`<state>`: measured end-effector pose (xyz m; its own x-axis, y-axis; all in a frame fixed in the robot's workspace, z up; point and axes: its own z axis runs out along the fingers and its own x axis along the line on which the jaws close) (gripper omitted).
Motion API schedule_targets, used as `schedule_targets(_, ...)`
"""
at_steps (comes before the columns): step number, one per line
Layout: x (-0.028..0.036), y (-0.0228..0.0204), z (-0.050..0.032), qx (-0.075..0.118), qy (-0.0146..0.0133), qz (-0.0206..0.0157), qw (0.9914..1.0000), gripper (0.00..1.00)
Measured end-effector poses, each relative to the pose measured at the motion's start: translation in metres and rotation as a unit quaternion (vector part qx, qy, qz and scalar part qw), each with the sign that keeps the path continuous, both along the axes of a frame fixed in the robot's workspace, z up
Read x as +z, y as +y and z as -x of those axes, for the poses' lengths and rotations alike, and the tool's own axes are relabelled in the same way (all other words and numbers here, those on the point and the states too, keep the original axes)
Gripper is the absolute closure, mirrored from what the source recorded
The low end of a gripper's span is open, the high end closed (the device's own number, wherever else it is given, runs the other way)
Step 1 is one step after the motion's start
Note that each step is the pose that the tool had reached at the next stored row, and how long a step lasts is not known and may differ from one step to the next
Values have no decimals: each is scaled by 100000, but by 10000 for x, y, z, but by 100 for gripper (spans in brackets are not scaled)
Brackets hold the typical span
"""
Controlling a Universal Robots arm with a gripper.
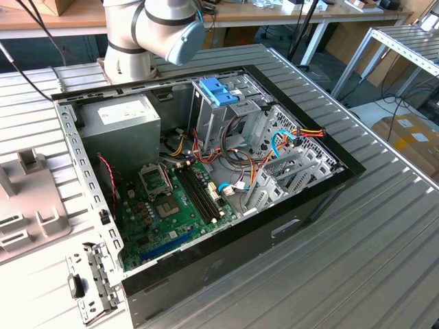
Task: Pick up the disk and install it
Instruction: 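Reach for the disk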
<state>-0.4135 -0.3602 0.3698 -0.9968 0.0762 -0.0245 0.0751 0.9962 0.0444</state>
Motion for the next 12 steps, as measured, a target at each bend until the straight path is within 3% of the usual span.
schedule_targets(8,-66,82,38,0,0,1,100000,89)
schedule_targets(12,-87,98,64,2,-2,-1,100000,89)
